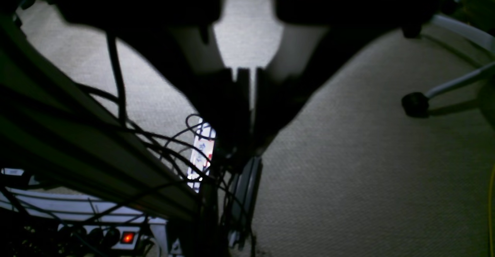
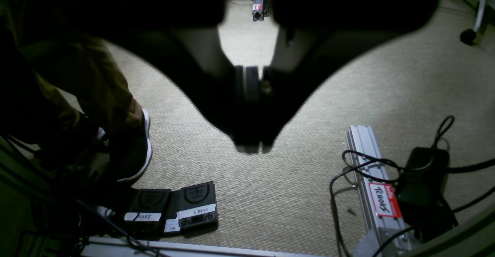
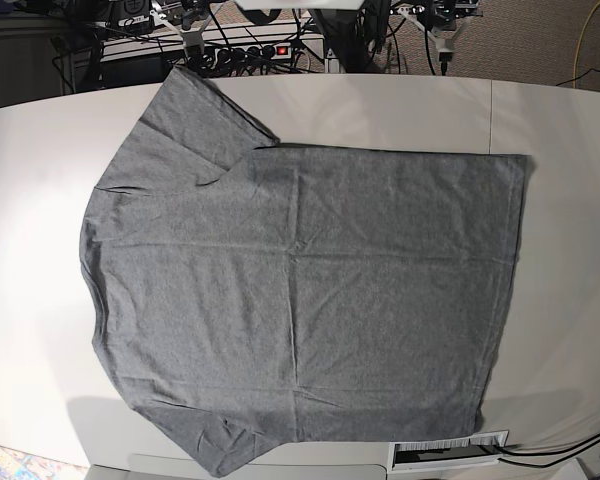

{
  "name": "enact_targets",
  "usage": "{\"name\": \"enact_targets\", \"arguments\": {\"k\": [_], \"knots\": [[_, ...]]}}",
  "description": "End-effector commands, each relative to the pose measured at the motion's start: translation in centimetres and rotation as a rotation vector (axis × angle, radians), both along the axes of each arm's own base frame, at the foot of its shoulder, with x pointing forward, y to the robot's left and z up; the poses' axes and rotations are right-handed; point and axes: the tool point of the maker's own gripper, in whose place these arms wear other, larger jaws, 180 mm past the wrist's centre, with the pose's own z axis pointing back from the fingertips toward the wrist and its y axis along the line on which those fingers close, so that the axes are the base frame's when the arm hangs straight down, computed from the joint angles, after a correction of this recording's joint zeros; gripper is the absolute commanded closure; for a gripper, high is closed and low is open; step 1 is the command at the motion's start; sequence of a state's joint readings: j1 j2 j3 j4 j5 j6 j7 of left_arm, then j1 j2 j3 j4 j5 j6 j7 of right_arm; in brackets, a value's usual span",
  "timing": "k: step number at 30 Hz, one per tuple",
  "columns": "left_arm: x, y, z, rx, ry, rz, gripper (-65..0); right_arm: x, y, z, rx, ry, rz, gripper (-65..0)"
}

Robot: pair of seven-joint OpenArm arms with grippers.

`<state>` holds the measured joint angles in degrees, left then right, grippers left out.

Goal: Fold the T-shirt properly

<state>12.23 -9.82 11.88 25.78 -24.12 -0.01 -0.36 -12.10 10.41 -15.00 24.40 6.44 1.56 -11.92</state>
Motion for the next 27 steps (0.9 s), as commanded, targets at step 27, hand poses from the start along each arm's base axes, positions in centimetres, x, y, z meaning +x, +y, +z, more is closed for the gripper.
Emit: {"name": "enact_targets", "arguments": {"k": [27], "knots": [[-6.4,-0.8,1.6,-0.016,0.021,-0.101,0.0,-2.8,-4.0,2.2,-0.039,0.034,0.129,0.0]]}}
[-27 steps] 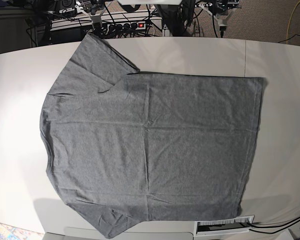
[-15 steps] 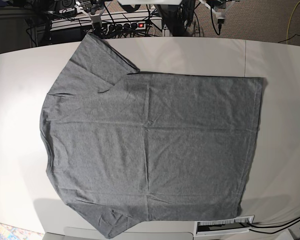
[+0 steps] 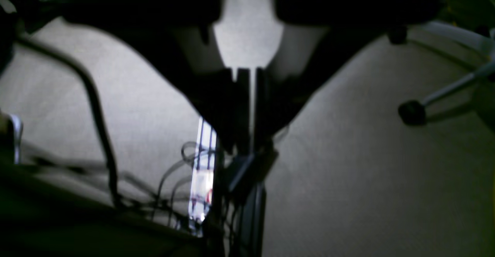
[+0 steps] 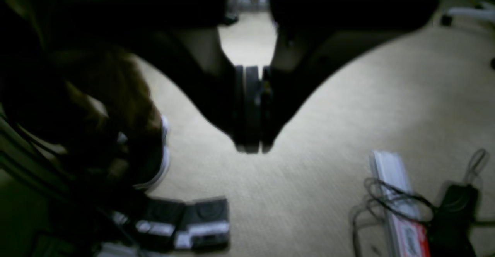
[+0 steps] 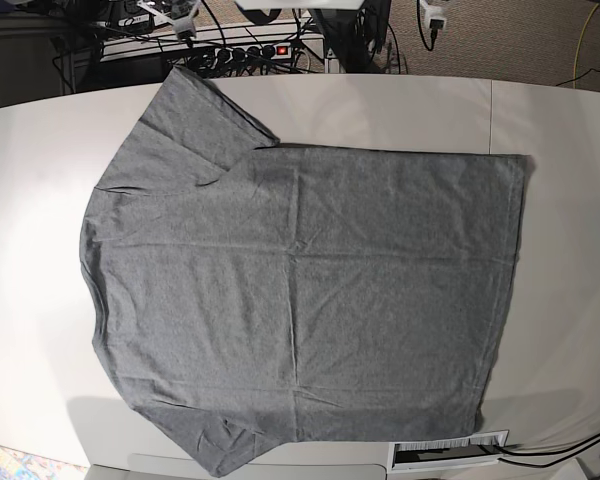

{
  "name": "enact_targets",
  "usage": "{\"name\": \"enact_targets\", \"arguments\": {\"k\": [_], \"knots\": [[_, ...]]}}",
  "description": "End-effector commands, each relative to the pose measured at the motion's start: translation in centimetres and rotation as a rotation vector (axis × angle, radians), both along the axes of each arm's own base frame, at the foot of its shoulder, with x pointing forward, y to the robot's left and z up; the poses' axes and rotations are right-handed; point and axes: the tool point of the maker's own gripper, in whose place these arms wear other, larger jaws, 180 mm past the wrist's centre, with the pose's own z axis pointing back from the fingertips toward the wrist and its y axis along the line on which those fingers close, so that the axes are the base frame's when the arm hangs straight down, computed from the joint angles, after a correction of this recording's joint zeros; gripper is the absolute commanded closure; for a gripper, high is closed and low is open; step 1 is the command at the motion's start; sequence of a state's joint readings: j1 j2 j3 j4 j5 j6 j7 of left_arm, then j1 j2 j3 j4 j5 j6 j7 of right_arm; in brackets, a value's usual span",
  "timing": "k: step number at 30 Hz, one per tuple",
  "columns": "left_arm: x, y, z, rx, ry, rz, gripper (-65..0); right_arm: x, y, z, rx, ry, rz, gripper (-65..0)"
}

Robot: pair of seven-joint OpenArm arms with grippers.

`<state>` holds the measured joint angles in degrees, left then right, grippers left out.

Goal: Fold the T-shirt properly

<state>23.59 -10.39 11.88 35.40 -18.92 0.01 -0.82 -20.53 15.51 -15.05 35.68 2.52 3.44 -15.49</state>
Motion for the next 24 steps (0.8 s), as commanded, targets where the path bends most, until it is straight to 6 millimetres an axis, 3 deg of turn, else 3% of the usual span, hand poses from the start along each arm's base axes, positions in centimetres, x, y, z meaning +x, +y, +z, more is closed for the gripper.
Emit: {"name": "enact_targets", "arguments": {"k": [1,8,17,20,24], "knots": [[-0.3,0.5,0.4,0.005,-0.013,-0.005,0.0,0.0,-1.3,0.7,-0.014,-0.016,0.021,0.0],[-1.0,0.7,3.4,-0.025,-0.088,-0.039,0.0,1.2,-3.9,5.2,-0.022,-0.117,0.169,0.0],[-1.7,1.0,10.1,-0.042,-0.214,-0.251,0.0,2.5,-4.5,11.0,-0.04,-0.176,0.47,0.0],[-1.0,1.6,12.6,-0.009,-0.272,-0.275,0.0,3.6,-4.6,12.9,-0.093,-0.215,0.565,0.0],[1.5,3.3,16.4,0.066,-0.375,-0.277,0.0,5.4,-4.1,15.8,-0.172,-0.279,0.689,0.0]]}}
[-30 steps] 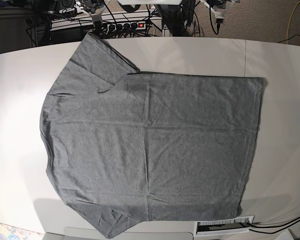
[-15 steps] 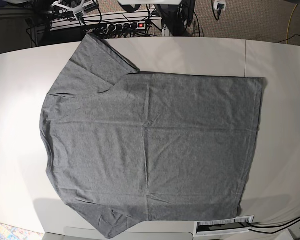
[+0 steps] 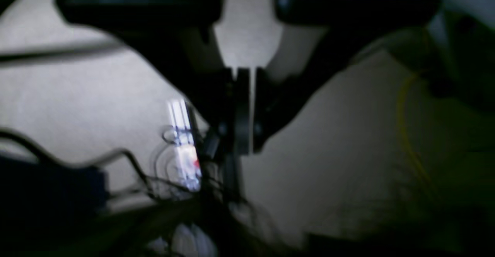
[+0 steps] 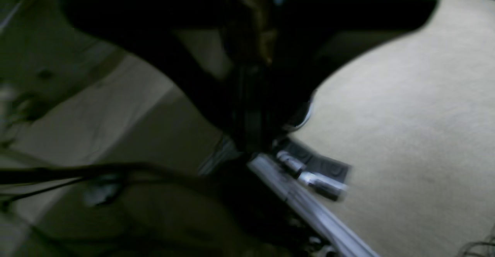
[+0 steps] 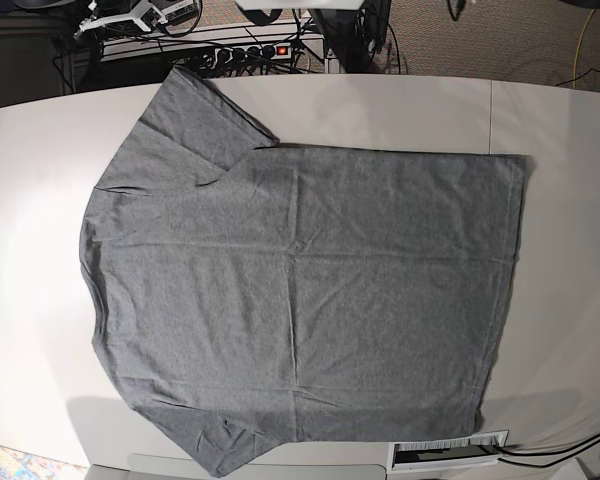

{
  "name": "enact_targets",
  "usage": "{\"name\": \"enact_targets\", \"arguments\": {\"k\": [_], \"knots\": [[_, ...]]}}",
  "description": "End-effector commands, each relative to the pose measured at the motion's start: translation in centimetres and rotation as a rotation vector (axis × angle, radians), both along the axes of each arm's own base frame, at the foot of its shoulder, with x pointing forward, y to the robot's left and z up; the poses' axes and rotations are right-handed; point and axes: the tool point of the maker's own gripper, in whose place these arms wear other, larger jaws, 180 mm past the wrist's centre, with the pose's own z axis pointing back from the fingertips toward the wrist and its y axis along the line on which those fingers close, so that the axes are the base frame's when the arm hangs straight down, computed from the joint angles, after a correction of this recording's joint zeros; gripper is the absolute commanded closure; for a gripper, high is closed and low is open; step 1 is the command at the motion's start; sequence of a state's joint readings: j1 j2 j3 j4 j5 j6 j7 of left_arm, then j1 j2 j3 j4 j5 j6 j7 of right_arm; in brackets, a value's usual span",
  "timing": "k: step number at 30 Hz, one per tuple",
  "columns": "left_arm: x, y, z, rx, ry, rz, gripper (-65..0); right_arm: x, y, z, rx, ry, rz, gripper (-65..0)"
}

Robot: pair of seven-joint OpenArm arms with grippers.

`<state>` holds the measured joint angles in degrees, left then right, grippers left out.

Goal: Fold the T-shirt properly

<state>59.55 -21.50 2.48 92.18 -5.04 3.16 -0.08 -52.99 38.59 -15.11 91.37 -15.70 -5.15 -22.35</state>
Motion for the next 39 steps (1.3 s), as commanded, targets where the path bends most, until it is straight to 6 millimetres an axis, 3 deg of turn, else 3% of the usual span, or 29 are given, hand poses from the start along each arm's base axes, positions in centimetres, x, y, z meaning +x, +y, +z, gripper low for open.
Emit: {"name": "enact_targets", "arguments": {"k": [1,8,13,20,25,30,38,39], "knots": [[0.4,0.4,1.5,0.004,-0.037,-0.015,0.0,0.6,0.1,1.1,-0.01,-0.025,0.039,0.0],[3.9,1.2,8.2,0.051,-0.168,-0.131,0.0,3.8,2.0,6.5,-0.093,-0.174,0.207,0.0],[6.4,0.1,11.1,0.097,-0.216,-0.254,0.0,6.4,3.4,10.3,-0.149,-0.302,0.295,0.0],[10.8,-1.6,15.4,0.138,-0.374,-0.391,0.0,8.8,6.5,14.2,-0.153,-0.438,0.376,0.0],[13.7,-2.2,16.3,0.164,-0.465,-0.495,0.0,10.3,8.0,16.3,-0.156,-0.524,0.433,0.0],[15.8,-2.7,16.3,0.183,-0.503,-0.662,0.0,12.3,8.4,17.6,-0.201,-0.611,0.469,0.0],[19.3,0.9,14.5,0.362,-0.522,-0.805,-0.2,13.8,7.9,18.3,-0.231,-0.653,0.45,0.0],[19.7,1.4,14.2,0.372,-0.524,-0.819,-3.4,13.8,8.0,18.1,-0.23,-0.644,0.458,0.0]]}}
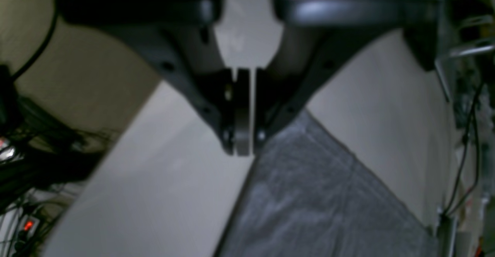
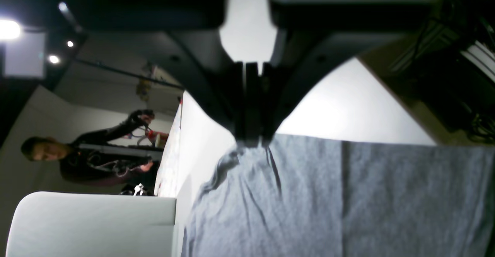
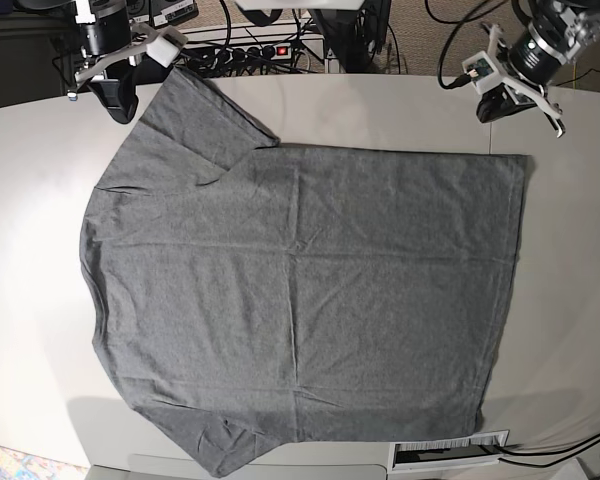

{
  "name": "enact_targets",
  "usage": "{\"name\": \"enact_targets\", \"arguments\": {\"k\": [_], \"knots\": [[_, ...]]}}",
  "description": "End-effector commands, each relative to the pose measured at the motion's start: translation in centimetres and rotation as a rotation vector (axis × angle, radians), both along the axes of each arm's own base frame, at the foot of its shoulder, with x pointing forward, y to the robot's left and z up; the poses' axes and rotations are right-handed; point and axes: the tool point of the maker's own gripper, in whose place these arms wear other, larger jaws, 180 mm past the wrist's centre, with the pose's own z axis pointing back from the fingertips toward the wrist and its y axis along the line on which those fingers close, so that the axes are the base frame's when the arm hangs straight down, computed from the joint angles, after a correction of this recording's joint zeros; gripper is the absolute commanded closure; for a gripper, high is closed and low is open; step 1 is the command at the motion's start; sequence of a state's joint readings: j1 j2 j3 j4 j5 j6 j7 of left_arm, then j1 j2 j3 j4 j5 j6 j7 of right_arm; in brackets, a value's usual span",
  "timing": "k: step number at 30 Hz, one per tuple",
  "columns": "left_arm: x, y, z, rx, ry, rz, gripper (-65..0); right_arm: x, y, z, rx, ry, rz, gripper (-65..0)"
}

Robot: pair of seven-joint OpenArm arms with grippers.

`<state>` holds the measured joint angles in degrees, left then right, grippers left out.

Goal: Fold the T-shirt properly
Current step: 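Move both grippers down to the shirt's shoulder-edge corners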

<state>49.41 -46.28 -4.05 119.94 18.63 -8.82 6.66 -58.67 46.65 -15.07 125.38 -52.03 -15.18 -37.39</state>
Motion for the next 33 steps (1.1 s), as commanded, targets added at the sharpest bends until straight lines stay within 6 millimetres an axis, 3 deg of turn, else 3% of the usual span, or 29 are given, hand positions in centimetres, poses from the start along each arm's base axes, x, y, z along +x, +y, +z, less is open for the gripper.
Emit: {"name": "enact_targets", "arguments": {"k": [1,4,7,9,18,26,33], "knots": [[0.9,0.4,0.4,0.013,-0.033,-0.026,-6.7,0.1,0.5,0.5,0.0,-0.009,0.025,0.0],[2.1,2.1,-0.6,0.069,-0.035,-0.061,-15.2,-0.4,0.6,-0.4,-0.019,0.05,0.048,0.0],[2.8,3.1,-1.6,0.135,-0.034,-0.104,-19.5,-0.7,0.8,-1.0,0.004,0.084,0.047,-14.3],[2.9,2.9,-2.2,0.162,-0.028,-0.148,-20.4,-0.8,1.0,-1.1,0.024,0.094,0.046,-17.2],[4.7,2.2,-4.4,0.213,-0.041,-0.227,-20.7,-1.0,1.1,-1.3,0.043,0.101,0.024,-17.2],[5.2,4.2,-7.5,0.325,0.014,-0.296,-20.7,-1.0,0.9,-1.2,0.024,0.09,0.016,-17.2],[6.2,5.0,-8.4,0.354,0.027,-0.299,-20.6,-0.8,0.5,-0.8,-0.016,0.069,0.015,-17.2]]}}
